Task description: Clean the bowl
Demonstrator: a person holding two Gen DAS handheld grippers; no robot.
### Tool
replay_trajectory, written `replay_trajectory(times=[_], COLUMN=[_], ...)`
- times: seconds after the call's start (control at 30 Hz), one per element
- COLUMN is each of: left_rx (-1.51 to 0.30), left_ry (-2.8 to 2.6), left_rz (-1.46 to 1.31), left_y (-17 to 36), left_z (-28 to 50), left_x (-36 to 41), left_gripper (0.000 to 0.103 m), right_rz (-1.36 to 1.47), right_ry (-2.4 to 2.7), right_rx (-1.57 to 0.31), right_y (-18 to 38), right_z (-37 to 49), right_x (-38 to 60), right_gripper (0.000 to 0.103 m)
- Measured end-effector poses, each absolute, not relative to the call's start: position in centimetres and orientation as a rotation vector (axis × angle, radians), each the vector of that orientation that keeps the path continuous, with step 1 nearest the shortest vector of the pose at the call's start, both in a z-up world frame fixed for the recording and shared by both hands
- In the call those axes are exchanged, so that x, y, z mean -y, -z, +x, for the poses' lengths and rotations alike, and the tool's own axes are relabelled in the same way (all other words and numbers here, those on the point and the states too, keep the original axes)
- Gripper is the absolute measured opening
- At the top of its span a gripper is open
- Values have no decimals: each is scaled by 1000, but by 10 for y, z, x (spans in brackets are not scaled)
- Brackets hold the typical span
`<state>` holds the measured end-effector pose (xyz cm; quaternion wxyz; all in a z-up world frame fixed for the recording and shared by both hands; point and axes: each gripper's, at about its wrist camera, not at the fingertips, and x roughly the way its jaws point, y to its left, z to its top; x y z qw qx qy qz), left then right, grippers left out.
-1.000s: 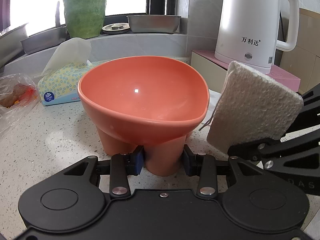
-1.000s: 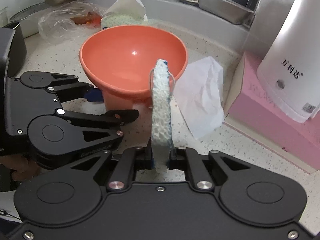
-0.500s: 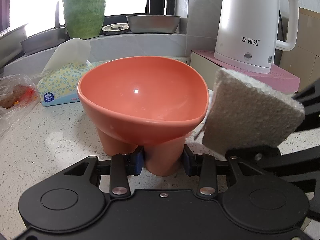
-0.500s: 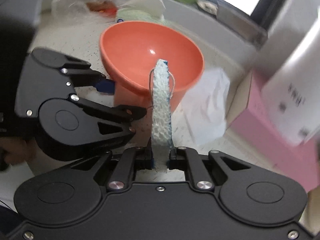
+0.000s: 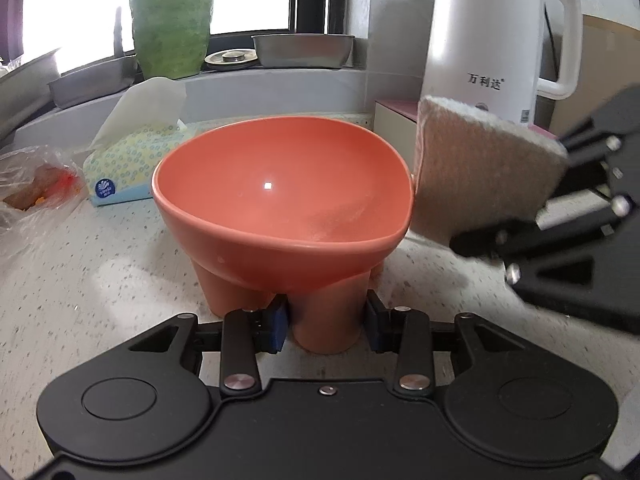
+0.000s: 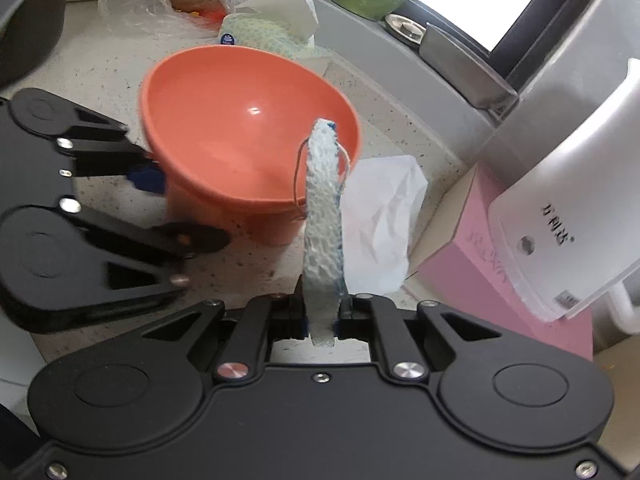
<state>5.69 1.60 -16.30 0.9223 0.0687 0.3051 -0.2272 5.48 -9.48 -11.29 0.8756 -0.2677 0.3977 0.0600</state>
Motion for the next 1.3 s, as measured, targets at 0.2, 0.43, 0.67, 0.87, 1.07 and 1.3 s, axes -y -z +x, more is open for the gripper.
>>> replay_trajectory(times=[0.2,0.43,0.67,0.87,1.07,1.3], left_rx=[-625,-632,-638,-660,-674,-678], left_ry=[518,586,673,691,660,599], left_rz=[193,221,249,274,275,280], left_y=[163,163,163,161,156,136], left_z=[33,21,17,19,18,13], left_x=[-24,-34,-44,-44,-49,-61], left_gripper=[37,37,37,38,44,62], right_rz=[-739,-894,-860,-814,-784,-746], right_ry=[-210,-365,-480,-472,-471,-460], right_rx=[-773,-767,-804,-823,-829,-836], right_y=[110,104,87,84,80,80], right_z=[55,59,73,71,62,60], right_x=[100,105,109,107,107,109], right_gripper=[11,12,12,12,12,12])
